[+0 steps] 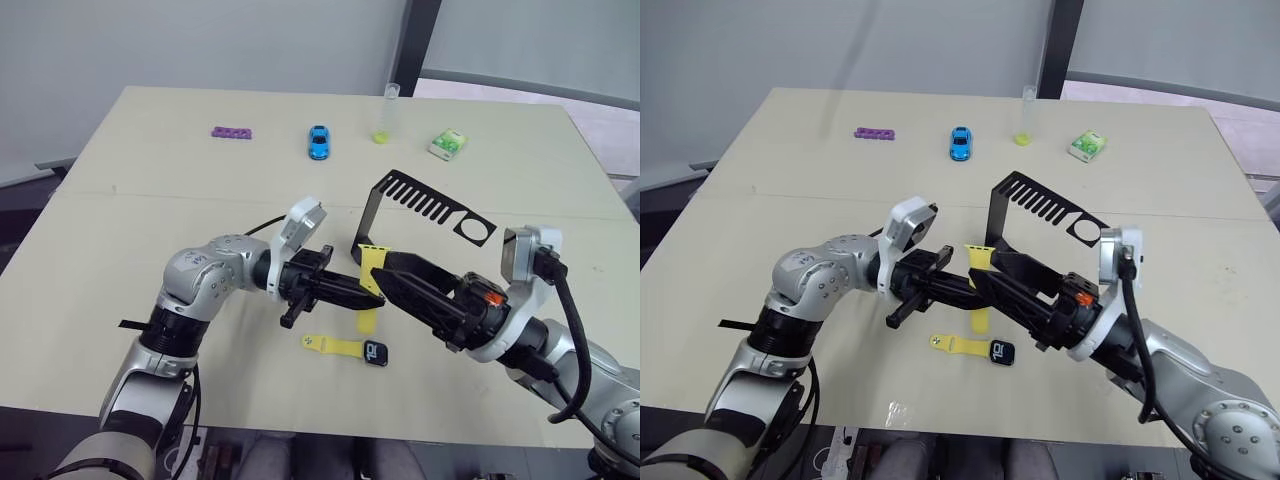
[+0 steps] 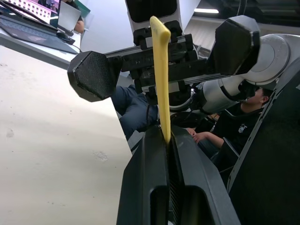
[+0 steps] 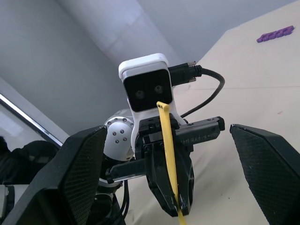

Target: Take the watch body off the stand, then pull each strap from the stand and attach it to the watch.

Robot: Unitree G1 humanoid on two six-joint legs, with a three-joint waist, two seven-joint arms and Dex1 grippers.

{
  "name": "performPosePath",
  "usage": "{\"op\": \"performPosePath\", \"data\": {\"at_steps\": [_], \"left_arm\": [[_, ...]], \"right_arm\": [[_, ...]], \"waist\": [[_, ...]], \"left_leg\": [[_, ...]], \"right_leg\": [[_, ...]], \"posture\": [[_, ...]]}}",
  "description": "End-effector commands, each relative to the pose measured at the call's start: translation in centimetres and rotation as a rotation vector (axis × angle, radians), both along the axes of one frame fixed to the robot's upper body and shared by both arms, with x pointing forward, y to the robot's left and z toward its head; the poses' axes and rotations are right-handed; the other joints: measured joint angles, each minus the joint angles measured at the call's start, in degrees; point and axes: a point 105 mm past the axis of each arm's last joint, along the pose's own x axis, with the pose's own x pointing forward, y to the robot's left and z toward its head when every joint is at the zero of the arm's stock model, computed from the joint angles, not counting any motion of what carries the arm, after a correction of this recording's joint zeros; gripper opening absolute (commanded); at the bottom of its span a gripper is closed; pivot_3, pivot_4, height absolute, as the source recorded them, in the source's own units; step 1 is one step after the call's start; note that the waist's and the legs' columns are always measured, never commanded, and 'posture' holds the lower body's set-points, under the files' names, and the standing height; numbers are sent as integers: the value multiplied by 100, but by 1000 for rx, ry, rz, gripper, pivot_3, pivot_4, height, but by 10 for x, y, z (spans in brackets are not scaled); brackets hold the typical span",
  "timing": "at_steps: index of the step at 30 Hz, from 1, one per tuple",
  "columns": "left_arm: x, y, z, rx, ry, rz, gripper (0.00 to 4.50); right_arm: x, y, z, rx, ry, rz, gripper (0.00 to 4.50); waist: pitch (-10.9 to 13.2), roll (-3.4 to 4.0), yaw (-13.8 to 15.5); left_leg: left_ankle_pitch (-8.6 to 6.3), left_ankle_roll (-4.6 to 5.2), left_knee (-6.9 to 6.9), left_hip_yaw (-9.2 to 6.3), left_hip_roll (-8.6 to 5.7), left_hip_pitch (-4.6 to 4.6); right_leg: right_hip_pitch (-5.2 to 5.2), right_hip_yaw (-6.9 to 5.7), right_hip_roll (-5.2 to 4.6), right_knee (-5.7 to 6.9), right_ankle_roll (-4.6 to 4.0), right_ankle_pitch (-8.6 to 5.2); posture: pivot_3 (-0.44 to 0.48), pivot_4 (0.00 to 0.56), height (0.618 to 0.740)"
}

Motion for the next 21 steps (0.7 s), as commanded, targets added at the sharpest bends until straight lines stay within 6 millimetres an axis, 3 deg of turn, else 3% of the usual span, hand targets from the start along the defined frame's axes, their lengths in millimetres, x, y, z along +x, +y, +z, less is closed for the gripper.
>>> {"op": "performPosePath", "data": {"at_steps": [1,3,4,21], "left_arm": [[-2,-1,10,-34,-33,-20,0],[-2,-1,10,-37,-35,-20,0],[-2,-2,10,-38,-40,-17,0],[0,-2,12,-58,-37,1,0]], "right_arm": [[3,5,3,-12,-4,-11,4214],[3,8,3,-26,-8,-4,3671],[4,9,3,-28,-11,2,3162],[0,3,11,39,-40,-5,3162]], "waist": [[0,0,-2],[0,0,-2],[0,0,-2],[0,0,-1]], "left_leg": [[0,0,0,0,0,0],[0,0,0,-2,0,0],[0,0,0,-2,0,0],[1,1,0,-2,0,-3]], "right_leg": [[0,0,0,0,0,0],[0,-1,1,0,0,0],[0,-1,0,0,0,0],[0,-1,0,0,0,0]], "posture": [[0,150,740],[0,150,740],[0,150,740],[0,150,740]]}}
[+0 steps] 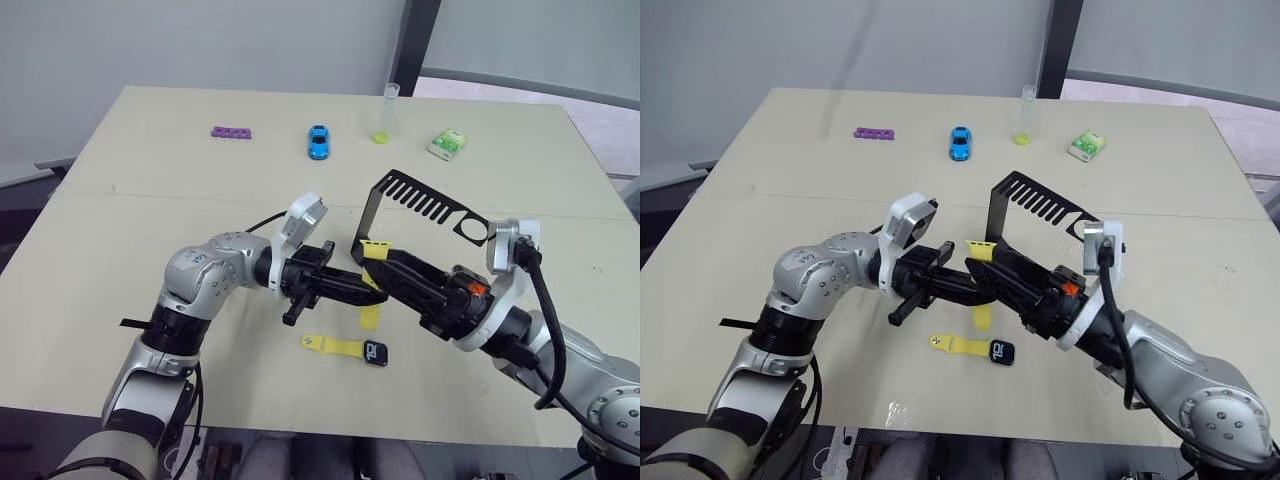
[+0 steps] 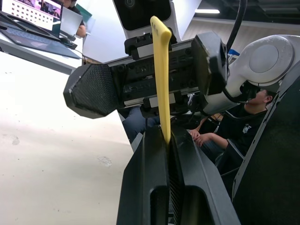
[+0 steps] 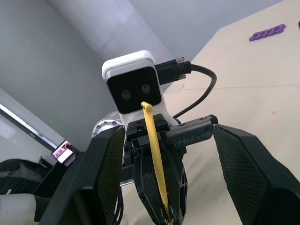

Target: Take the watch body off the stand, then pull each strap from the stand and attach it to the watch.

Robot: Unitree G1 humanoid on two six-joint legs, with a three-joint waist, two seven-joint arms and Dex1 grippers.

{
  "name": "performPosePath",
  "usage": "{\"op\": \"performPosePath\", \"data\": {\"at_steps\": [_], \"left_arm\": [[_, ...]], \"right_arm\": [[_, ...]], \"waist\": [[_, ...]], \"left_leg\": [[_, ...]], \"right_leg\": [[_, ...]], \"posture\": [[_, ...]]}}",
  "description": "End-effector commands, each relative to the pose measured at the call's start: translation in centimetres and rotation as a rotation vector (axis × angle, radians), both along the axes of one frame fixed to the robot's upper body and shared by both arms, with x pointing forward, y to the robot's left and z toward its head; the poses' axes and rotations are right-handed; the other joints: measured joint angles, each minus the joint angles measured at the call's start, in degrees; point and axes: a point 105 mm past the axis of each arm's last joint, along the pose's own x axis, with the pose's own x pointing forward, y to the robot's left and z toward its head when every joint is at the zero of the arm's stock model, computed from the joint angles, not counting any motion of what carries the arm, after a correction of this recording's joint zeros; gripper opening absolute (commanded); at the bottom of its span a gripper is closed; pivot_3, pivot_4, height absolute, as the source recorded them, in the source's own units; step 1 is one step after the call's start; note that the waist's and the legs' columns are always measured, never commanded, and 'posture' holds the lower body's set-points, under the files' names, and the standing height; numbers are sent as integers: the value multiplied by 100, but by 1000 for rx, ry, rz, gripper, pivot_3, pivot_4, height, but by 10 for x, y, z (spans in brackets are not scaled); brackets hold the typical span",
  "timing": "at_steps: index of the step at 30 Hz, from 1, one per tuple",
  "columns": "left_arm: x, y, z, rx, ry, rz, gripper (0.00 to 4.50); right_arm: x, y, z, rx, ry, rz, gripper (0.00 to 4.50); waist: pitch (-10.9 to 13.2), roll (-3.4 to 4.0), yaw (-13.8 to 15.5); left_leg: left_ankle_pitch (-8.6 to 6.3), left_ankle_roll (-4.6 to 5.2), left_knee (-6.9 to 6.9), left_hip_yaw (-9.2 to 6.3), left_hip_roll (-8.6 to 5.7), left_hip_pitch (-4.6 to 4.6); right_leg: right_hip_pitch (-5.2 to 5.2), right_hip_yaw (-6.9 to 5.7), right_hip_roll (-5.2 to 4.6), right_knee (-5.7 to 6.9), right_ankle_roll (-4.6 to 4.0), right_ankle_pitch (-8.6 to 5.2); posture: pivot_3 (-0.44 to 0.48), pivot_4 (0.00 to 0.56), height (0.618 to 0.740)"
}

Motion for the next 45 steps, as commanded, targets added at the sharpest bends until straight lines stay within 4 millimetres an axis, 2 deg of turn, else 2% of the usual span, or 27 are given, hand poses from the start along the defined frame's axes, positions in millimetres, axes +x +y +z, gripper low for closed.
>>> {"op": "performPosePath", "data": {"at_steps": [1,26,29,44,45], "left_arm": [[-1,1,10,-37,-22,-6,0],[0,-3,12,-60,-21,3,0],[0,-3,12,-62,-22,2,0],[-1,-6,12,-64,-27,-4,0],[-1,-6,12,-65,-28,-3,0]], "right_arm": [[-9,0,11,31,-53,17,3162],[-11,4,12,64,-80,30,3162],[-11,5,12,67,-81,36,2306],[-9,7,15,82,-88,37,2306],[-9,7,15,84,-92,35,2040]], "waist": [[0,0,0],[0,0,0],[0,0,1],[0,0,-2],[0,0,0]], "left_leg": [[0,0,0,0,0,0],[0,0,0,0,0,0],[0,0,0,0,0,0],[0,0,0,0,0,0],[0,0,0,0,0,0]], "right_leg": [[0,0,0,0,0,0],[0,0,0,0,0,0],[0,0,0,0,0,0],[-1,0,0,0,0,0],[-1,0,0,0,0,0]], "posture": [[0,150,740],[0,150,740],[0,150,740],[0,150,740],[0,150,740]]}}
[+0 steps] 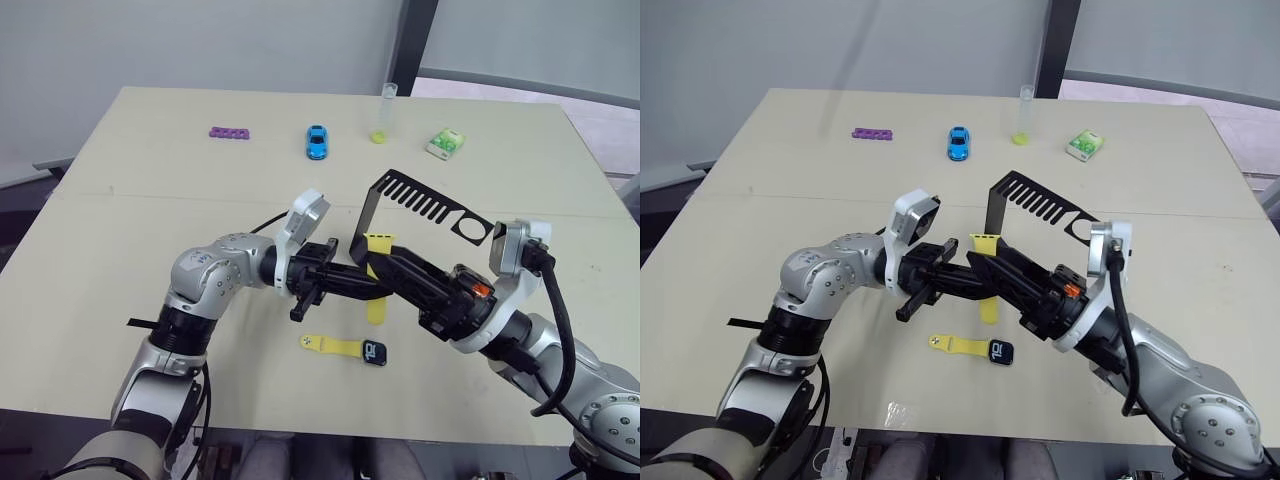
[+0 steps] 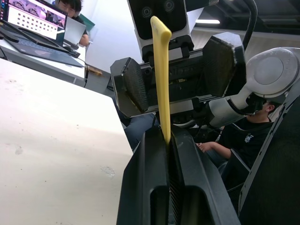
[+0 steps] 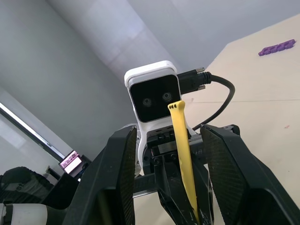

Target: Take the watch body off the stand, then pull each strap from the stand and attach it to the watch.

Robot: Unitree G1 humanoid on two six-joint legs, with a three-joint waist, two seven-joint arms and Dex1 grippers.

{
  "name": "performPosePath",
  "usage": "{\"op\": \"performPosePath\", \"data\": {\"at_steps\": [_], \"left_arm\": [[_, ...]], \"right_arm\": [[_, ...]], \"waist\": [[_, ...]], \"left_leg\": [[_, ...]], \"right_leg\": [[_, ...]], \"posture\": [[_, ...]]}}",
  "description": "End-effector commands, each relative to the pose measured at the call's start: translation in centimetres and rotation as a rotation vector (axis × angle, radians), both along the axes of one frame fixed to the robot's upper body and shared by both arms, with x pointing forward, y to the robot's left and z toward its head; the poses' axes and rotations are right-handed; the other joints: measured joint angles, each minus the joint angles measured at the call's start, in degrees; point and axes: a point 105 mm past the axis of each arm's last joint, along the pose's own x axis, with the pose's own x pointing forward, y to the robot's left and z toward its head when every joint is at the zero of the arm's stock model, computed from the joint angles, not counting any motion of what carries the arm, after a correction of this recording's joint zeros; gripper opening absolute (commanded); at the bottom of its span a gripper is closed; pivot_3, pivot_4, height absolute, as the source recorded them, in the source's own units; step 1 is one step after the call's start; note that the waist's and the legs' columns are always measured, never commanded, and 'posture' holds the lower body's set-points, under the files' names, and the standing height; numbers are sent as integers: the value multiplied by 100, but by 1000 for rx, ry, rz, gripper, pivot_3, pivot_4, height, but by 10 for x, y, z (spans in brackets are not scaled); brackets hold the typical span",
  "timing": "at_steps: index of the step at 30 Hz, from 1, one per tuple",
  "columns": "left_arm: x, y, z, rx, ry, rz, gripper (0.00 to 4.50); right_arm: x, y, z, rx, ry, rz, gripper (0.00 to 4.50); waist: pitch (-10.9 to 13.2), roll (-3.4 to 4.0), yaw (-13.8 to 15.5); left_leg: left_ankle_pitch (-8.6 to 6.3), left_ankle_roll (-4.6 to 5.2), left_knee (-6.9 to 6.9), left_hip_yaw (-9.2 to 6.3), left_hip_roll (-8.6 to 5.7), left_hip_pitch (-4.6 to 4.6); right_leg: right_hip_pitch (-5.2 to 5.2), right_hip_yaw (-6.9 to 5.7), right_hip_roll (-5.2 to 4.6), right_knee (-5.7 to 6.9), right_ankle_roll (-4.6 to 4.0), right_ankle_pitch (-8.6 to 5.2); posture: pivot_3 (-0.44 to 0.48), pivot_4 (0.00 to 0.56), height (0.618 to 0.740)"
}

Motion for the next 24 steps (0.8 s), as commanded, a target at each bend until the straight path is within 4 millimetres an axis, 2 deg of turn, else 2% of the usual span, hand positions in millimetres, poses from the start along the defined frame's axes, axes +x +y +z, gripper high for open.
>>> {"op": "performPosePath", "data": {"at_steps": [1,2,24], "left_arm": [[-5,-2,11,-32,-46,-24,0],[-5,-2,11,-31,-46,-23,0],[-4,-2,15,-49,-41,-13,0]], "right_arm": [[-5,2,10,28,-50,17,1759],[-5,2,10,32,-50,17,1453],[-4,0,8,23,-47,4,1453]], "waist": [[0,0,1],[0,0,1],[0,0,-1]], "left_leg": [[0,0,0,0,0,0],[0,0,0,0,0,0],[0,0,0,0,0,0]], "right_leg": [[0,0,0,0,0,0],[0,0,0,0,0,0],[0,0,0,0,0,0]], "posture": [[0,150,740],[0,150,740],[0,150,740]]}}
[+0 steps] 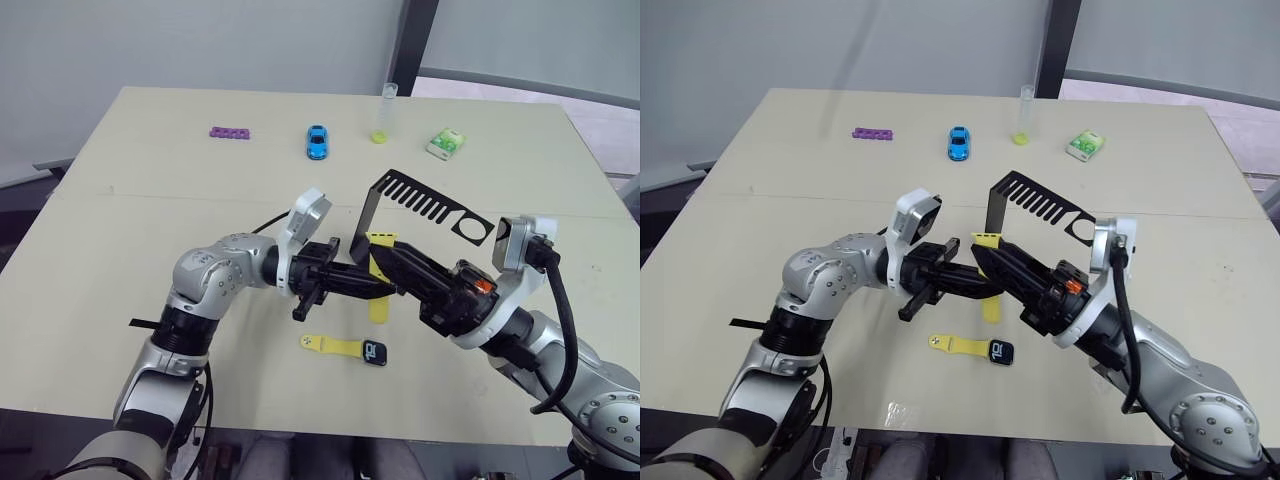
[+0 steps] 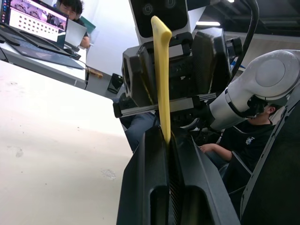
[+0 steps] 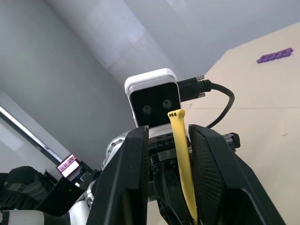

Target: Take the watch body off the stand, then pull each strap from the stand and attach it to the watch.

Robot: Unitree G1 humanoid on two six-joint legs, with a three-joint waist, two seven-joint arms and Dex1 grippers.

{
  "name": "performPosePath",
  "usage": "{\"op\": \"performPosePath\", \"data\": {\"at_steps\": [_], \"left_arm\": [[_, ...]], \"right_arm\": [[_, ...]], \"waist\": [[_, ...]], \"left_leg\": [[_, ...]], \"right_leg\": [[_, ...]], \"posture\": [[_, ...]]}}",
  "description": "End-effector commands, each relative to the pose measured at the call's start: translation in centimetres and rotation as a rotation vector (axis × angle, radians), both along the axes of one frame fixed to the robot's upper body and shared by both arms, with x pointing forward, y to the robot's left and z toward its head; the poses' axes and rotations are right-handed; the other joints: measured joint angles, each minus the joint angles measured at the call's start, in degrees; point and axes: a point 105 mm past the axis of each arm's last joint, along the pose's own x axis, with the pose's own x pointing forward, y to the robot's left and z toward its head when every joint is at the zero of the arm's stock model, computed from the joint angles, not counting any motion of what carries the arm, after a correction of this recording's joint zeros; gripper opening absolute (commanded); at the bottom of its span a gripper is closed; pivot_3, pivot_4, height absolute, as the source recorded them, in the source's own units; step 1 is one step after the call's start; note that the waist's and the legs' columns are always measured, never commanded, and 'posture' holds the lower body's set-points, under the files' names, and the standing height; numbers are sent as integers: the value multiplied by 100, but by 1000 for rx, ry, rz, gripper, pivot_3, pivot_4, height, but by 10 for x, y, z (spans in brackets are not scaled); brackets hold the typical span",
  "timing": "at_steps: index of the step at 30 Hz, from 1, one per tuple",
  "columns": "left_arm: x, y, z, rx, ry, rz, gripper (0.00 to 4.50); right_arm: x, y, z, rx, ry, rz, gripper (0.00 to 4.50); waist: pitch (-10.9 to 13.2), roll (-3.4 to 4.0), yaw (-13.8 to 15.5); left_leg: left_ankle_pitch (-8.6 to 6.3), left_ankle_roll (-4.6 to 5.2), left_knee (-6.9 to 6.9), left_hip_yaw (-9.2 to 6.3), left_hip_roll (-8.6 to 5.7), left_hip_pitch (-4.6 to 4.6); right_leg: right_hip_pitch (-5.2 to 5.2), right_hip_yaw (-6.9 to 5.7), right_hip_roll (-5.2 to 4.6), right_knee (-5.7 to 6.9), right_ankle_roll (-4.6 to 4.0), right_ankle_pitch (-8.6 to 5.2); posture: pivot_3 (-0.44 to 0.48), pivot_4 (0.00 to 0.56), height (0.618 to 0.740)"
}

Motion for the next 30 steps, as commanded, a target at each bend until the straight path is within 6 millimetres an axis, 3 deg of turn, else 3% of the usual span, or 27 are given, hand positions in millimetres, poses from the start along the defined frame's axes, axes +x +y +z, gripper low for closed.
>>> {"op": "performPosePath", "data": {"at_steps": [1,18,22,30], "left_arm": [[-4,0,14,-38,-45,-18,0],[-4,0,14,-41,-50,-13,0],[-4,0,14,-43,-50,-13,0],[-4,-1,15,-46,-49,-17,0]], "right_arm": [[-6,2,5,13,-30,21,1453],[-5,-1,10,38,-36,21,1453],[-4,0,11,38,-40,19,188],[-3,0,13,51,-47,15,83]], "waist": [[0,0,-1],[0,0,0],[0,0,0],[0,0,0]], "left_leg": [[0,0,0,0,0,0],[0,0,0,0,0,0],[0,0,0,0,0,0],[0,0,0,0,0,0]], "right_leg": [[0,0,0,0,0,0],[0,0,0,0,0,0],[0,0,0,0,0,0],[0,0,0,0,0,0]], "posture": [[0,150,740],[0,150,740],[0,150,740],[0,150,740]]}}
